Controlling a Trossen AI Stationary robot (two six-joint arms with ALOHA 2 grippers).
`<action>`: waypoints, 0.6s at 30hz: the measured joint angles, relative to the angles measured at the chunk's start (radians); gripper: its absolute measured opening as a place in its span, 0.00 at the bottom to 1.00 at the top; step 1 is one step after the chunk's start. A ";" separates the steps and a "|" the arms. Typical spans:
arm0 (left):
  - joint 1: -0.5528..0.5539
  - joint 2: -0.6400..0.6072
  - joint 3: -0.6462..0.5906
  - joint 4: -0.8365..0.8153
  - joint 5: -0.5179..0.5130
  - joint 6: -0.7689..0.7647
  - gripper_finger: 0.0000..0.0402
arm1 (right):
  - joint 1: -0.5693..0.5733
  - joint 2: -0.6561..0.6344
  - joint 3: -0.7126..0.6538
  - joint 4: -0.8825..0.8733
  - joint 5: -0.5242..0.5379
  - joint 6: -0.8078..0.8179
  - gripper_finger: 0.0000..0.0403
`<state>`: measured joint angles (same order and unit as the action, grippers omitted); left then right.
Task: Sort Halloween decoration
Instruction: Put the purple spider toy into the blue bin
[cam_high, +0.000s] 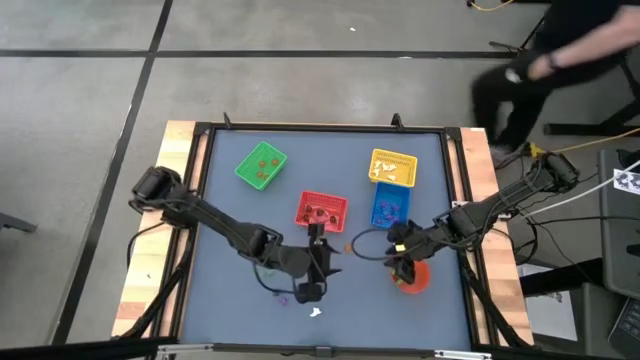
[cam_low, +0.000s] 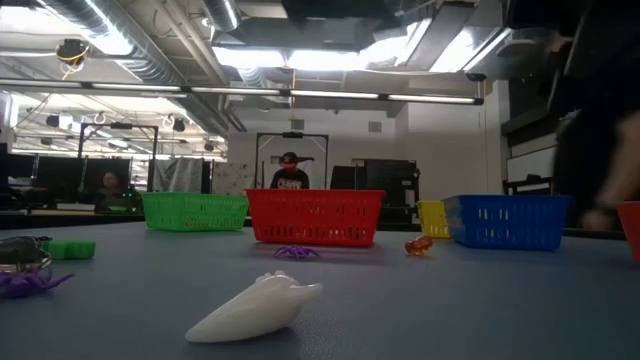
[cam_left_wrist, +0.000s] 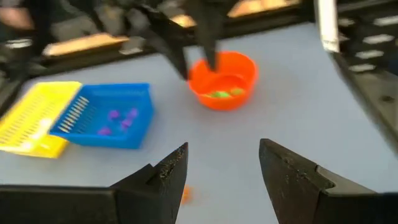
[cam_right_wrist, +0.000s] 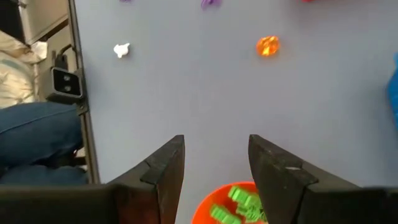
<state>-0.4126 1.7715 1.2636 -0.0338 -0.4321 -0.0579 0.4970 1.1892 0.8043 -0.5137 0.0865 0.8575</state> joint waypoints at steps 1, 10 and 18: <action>-0.008 -0.013 0.000 -0.028 0.020 -0.014 0.45 | 0.000 0.000 0.000 0.000 0.010 -0.002 0.43; -0.083 -0.039 0.001 -0.148 0.150 -0.075 0.45 | 0.000 0.000 0.000 0.014 0.061 -0.002 0.43; -0.175 -0.039 0.001 -0.256 0.286 -0.128 0.45 | 0.000 0.000 0.000 0.049 0.061 -0.001 0.43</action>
<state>-0.5873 1.7325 1.2644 -0.2898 -0.1465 -0.1862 0.4971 1.1892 0.8043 -0.4647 0.1476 0.8562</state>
